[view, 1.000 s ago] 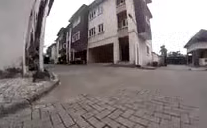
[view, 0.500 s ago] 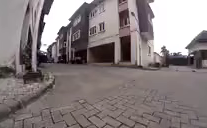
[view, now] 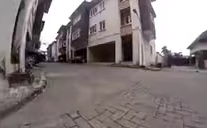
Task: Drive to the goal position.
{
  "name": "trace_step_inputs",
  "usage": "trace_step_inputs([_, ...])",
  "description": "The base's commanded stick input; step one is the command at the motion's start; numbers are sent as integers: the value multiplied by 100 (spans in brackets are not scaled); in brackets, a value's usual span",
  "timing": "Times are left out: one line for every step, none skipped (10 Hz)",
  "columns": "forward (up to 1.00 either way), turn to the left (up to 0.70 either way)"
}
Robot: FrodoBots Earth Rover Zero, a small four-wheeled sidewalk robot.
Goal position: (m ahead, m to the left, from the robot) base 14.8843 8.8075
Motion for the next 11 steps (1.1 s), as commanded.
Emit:
trace_step_inputs([70, 35])
trace_step_inputs([70, 35])
trace_step_inputs([70, 35])
trace_step_inputs([70, 31])
trace_step_inputs([70, 6])
trace_step_inputs([70, 0])
trace_step_inputs([70, 0])
trace_step_inputs([70, 0])
trace_step_inputs([70, 0])
trace_step_inputs([70, 0])
trace_step_inputs([70, 0])
